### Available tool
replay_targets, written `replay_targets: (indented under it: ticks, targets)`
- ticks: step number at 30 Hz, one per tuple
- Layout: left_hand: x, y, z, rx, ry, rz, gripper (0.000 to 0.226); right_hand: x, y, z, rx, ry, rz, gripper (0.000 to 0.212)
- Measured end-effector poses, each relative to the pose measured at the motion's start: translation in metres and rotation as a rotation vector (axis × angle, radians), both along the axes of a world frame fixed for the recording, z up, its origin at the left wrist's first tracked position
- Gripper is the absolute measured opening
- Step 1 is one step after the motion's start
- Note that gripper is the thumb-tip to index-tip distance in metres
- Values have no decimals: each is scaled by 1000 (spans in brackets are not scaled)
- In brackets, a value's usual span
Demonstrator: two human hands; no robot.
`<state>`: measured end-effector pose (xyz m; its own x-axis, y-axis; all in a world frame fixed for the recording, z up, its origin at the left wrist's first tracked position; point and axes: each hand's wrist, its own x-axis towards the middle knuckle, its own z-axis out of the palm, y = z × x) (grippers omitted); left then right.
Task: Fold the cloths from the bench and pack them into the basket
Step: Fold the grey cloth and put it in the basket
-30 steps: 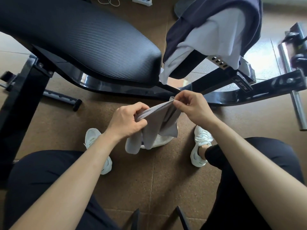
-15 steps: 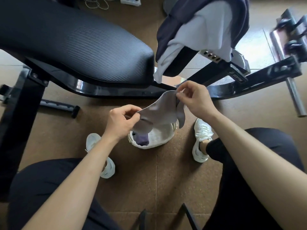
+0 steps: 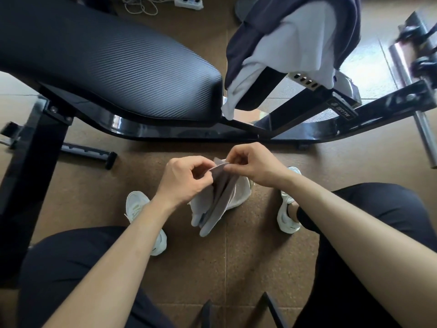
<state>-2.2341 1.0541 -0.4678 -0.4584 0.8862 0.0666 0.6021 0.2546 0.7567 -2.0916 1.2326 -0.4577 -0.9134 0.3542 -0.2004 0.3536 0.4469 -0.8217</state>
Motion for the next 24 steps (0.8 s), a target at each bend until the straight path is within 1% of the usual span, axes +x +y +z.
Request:
replay_targets:
  ticks: [2,4,7,9,11,13,15,19,22,24]
  targets:
    - [-6,-5,1,-59,71,51,18,1,2,3,-20,30,-48,6]
    - [-9,-8,0,-106,116,104,23,3,7,6,-94,70,-134,9]
    - [-9,-7,0,-145,33,148,10,7,13,9,-174,100,-172,12]
    - [-9,-6,-2,-191,16,134,11,8,15,10,-162,122,-183,10]
    - [-12,-8,-5,-246,45,136,12,9,21,11,-174,168,-262,9]
    - [-15,-9,-7,-272,34,157,13,12,30,13,-216,212,-341,7]
    - [-17,-8,-8,-270,11,169,13,14,37,13,-222,235,-395,8]
    - [-17,-7,-13,-265,-50,173,7,16,42,10,-167,220,-509,10]
    - [-18,-5,-15,-222,-162,231,2,17,45,6,-148,200,-593,9]
    - [-18,-2,-13,-156,-257,287,3,17,46,3,-136,194,-623,8]
